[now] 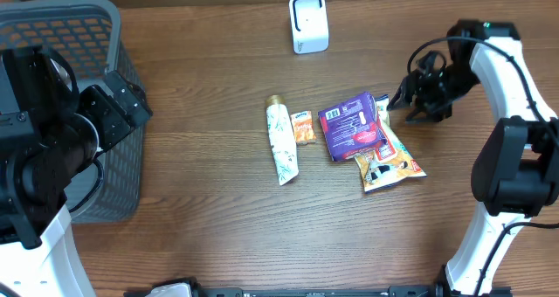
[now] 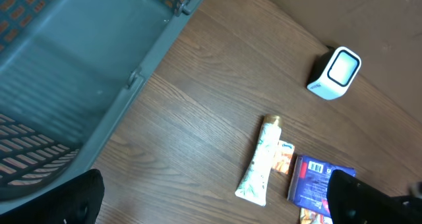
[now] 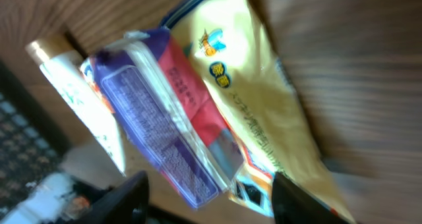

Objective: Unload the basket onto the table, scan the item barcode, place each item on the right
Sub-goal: 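Grasp the purple liner pack on the pile with the right gripper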

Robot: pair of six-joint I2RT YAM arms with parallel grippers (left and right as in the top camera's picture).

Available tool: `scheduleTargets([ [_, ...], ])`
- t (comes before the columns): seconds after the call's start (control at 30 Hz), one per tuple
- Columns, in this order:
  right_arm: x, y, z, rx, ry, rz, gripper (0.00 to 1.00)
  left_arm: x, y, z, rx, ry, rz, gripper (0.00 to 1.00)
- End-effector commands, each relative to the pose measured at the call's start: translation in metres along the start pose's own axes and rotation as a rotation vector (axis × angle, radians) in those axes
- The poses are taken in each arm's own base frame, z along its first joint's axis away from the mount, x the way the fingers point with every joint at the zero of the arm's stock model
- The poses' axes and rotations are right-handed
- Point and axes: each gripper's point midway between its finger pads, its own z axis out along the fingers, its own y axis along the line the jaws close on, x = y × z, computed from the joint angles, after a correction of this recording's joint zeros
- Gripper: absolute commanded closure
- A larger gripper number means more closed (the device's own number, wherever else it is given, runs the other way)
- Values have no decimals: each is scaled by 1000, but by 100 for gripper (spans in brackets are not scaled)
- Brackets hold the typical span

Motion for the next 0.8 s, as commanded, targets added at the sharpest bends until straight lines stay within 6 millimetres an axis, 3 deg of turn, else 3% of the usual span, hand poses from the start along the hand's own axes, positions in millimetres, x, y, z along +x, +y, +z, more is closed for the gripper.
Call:
scheduleTargets([
  [0.0,-8,10,-44,105,-133,-59,29,-3,1,0,-3,-7,-24,0],
  [0.1,-3,15,-42,110,-117,-89,17,-3,1,0,-3,-7,-24,0],
  [0.3,14,27,-13,132,-32,-196,14,-3,1,0,-3,-7,-24,0],
  [0.37,17,32,1,139,-13,-221,19,-3,1,0,-3,-7,-24,0],
  [0.5,25,34,36,156,29,-251,43,-3,1,0,-3,-7,-24,0],
  [0.67,17,-9,60,350,-14,-103,51,-3,1,0,-3,-7,-24,0],
  [0.77,20,-20,69,373,-7,-88,51,-3,1,0,-3,-7,-25,0],
])
